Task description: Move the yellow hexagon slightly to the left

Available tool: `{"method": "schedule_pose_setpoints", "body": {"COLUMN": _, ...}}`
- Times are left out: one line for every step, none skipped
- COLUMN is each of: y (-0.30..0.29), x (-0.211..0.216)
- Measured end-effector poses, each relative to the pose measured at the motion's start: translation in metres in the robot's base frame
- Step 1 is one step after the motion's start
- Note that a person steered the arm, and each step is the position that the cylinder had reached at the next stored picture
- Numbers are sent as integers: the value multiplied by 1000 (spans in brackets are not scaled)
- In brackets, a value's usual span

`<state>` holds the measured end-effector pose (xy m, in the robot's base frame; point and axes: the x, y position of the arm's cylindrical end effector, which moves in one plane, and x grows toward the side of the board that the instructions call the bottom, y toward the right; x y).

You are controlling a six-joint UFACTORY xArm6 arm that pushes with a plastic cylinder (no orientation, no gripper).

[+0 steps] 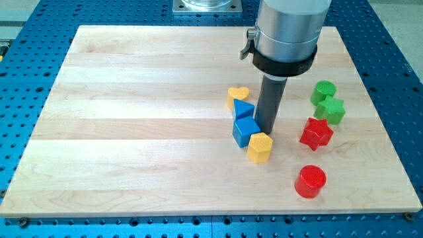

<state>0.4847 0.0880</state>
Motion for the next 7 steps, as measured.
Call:
{"method": "schedule_pose_setpoints", "body": {"y": -5, "x": 0}}
{"method": "schedule_pose_setpoints", "body": {"y": 4, "x": 0}}
{"method": "schedule_pose_setpoints", "body": {"y": 30, "x": 16}}
{"method": "schedule_pose_setpoints", "body": {"y": 34, "x": 34}}
{"method": "schedule_pose_setpoints", "body": {"y": 34, "x": 51}}
{"method": "schedule_pose_setpoints", "body": {"y": 29, "x": 54}}
{"method": "schedule_pose_setpoints", "body": {"y": 19, "x": 55}}
